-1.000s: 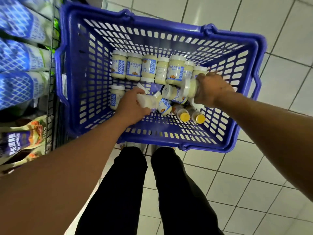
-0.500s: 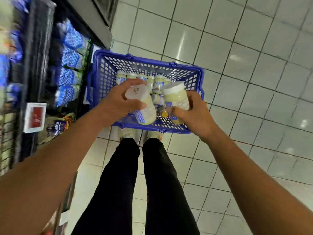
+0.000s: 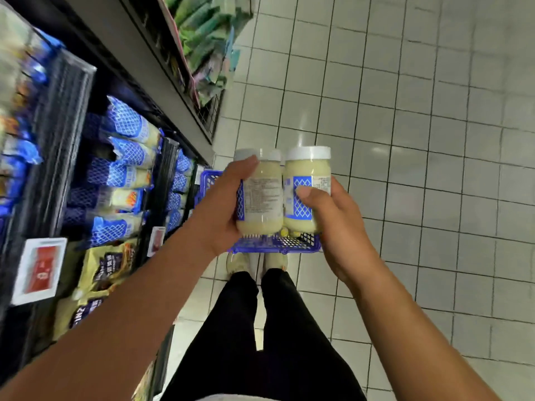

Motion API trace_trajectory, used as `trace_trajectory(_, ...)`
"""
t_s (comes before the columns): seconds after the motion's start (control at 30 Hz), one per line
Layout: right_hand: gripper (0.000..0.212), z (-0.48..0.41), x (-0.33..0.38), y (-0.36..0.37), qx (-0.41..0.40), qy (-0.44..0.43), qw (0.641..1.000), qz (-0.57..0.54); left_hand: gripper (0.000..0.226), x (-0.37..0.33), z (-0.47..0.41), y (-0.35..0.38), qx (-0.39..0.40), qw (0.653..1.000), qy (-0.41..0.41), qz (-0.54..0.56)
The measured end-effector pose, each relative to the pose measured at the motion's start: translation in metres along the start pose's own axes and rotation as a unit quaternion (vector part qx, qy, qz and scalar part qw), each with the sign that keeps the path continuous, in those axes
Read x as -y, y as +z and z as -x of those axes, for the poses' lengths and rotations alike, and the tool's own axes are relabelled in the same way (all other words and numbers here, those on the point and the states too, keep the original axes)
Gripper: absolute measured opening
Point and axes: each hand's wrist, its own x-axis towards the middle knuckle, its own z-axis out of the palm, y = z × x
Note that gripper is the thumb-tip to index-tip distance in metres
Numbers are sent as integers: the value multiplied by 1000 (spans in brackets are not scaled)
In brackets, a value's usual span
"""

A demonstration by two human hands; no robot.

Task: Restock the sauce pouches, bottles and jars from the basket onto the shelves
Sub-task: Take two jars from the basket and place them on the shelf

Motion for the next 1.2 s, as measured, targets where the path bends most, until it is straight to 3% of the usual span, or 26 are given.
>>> trace_trajectory(0.1, 27, 20, 36, 13, 4, -31, 999, -20, 40, -29, 25, 20, 2, 999, 35, -7)
trace_trajectory(0.53, 39, 72, 112, 78, 112, -117, 987, -24, 47, -104, 129, 31, 3, 980, 192, 60)
trace_trajectory(0.77, 51, 73, 148, 99, 251, -121, 960, -17, 43, -106, 177, 29, -27, 955, 277, 104)
trace_trajectory(0.87, 51, 73, 160, 103, 317, -120, 941, 2, 69, -95, 196, 29, -29, 930, 334, 151)
trace_trajectory(0.93, 29, 74, 166, 104, 356, -103, 929, 17, 88, -83, 207, 30, -25, 916, 359, 179)
trace_trajectory(1.03, 21, 77, 166, 104, 397, -62, 915, 29, 69, -59, 221, 39, -48, 890, 404, 205)
trace_trajectory(1.13, 20, 87, 160, 109, 432, -31, 900, 44, 32, -33, 233, 47, -121, 856, 433, 256)
trace_trajectory(1.2, 16, 97, 152, 113, 456, -26, 887, 68, 30, -16, 241, 50, -170, 829, 438, 303)
